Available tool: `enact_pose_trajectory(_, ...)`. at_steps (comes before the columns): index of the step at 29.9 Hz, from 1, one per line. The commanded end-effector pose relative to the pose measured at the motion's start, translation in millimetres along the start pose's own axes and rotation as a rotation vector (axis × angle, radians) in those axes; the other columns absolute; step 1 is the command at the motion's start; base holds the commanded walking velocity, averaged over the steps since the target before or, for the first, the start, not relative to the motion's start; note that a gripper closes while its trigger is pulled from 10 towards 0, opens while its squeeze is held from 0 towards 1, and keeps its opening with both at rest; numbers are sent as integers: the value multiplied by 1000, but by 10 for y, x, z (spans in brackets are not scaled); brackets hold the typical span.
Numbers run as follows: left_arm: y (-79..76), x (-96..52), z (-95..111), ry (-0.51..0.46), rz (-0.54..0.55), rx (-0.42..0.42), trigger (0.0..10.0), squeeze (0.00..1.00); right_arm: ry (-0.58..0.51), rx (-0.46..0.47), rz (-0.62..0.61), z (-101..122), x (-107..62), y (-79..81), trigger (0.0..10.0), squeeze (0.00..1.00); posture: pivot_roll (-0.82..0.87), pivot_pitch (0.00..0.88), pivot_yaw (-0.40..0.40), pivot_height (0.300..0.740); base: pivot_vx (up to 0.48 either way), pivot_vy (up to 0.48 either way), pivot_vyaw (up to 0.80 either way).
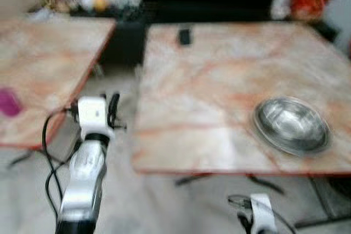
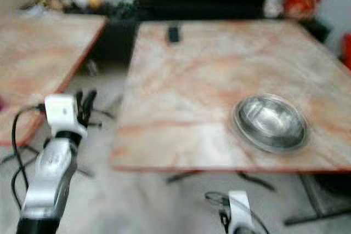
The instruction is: Setting the table
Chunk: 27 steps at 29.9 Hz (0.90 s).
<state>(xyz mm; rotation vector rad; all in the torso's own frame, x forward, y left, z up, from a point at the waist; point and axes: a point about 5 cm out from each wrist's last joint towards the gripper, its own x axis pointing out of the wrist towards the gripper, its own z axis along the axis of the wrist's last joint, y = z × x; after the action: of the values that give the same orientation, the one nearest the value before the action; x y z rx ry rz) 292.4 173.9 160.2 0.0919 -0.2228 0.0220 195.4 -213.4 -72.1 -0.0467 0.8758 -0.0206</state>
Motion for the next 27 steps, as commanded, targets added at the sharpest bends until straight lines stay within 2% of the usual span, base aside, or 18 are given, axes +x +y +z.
enact_pose_trajectory(1,-78,14,31,-13,-16,-19,10000,0,40,18,-9,-144,-37,-36,10000,0,-11,0,5,707,0,330,0)
enact_pose_trajectory(27,-105,4,28,-24,-39,-10,10000,0,35,23,-2,-153,-42,-37,10000,0,-12,0,-3,707,0,338,0)
